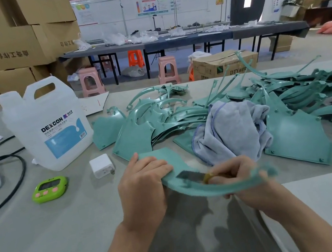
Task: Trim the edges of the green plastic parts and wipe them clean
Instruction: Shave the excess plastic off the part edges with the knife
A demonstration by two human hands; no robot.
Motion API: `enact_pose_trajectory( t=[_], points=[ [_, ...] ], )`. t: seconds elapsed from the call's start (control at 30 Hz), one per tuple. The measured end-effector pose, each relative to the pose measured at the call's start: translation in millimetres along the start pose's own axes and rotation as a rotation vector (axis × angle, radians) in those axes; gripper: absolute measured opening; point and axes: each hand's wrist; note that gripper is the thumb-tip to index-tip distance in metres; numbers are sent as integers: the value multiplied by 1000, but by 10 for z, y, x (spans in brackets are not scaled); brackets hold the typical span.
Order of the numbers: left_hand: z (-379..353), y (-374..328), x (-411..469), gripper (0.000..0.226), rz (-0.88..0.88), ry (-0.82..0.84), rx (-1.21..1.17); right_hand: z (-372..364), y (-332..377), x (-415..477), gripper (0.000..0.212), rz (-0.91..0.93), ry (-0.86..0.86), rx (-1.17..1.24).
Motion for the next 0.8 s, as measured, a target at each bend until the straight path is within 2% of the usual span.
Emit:
enact_pose_trajectory(
  t=[0.07,0.2,0.27,0.33,0.4,0.5,0.57,0.8],
  points=[
    [-7,47,9,28,-31,-18,-6,44,32,10,21,-12,107,-52],
    [-18,132,38,41,-23,26,-61,171,93,-54,19,-1,261,-79],
    [-33,166,50,30,-26,63,-98,175,110,-77,15,-2,262,-9],
    [-48,176,54,33,-32,98,-120,120,94,-45,16,-2,167,69],
    [-57,178,61,35,-36,101,-129,60,90,-12,25,10,132,22],
    [-30,201,82,30,-18,72,-124,33,99,-26,20,14,263,-62],
    [4,243,100,25,-17,39,-117,80,104,-49,18,1,278,-28],
    [91,346,139,17,-40,6,-17,209,173,-97,32,61,442,92]
  ],
)
Point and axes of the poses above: each hand's wrist, its own x-axis towards the middle knuckle, its own z-axis out of the back of the hand, y = z × x, and after that the axes turned 8 degrees about z, right-handed
